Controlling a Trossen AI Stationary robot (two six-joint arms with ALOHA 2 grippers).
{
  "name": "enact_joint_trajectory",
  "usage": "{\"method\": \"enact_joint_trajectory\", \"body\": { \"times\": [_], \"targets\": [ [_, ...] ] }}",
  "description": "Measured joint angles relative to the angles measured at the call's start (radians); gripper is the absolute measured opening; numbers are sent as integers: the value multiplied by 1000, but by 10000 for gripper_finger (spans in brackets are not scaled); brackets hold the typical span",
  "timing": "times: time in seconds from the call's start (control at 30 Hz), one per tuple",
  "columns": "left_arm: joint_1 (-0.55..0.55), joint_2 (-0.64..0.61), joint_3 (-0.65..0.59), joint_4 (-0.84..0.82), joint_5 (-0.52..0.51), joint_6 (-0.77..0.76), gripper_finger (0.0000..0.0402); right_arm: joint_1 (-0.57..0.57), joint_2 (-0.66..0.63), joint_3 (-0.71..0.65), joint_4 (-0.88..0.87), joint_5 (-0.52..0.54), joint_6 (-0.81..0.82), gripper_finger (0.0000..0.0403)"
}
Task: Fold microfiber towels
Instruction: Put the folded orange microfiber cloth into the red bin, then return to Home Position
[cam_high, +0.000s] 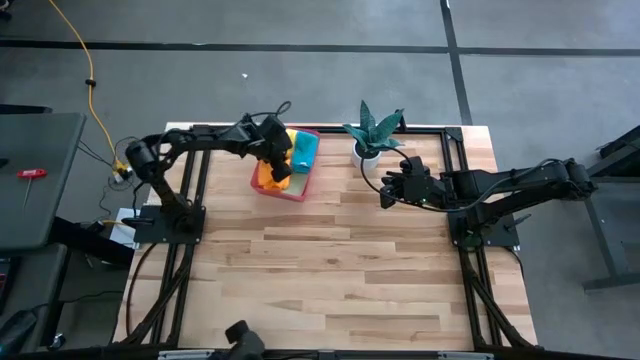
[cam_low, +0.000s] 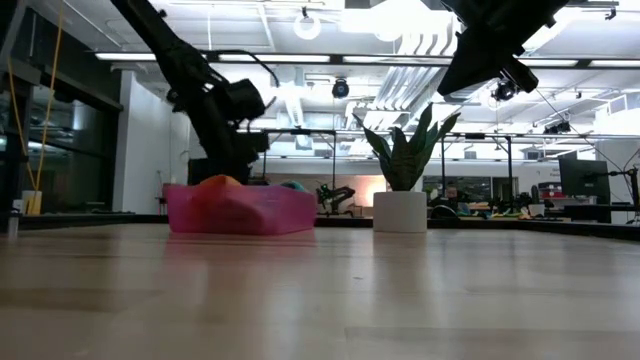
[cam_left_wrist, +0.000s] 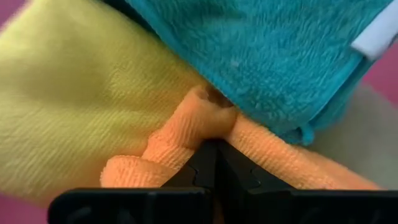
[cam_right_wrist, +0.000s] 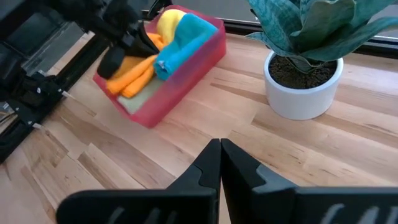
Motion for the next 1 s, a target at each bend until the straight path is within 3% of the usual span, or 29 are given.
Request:
{"method": "enact_joint_trajectory", "body": {
  "times": [0.2,0.4,0.77,1.0],
  "targets": [
    [-49,68,4,28,-4,-4,0,0,0,0,0,-11,0,0],
    [-35,-6,1,-8,-7,-55,0,0,0,0,0,-14,0,0],
    [56,-373,3,-58,-15,-131,0,0,0,0,0,-14,-4,0],
    [3,-635,-38,-2,116,-284,0,0,0,0,0,-14,-1,0]
  ]
}}
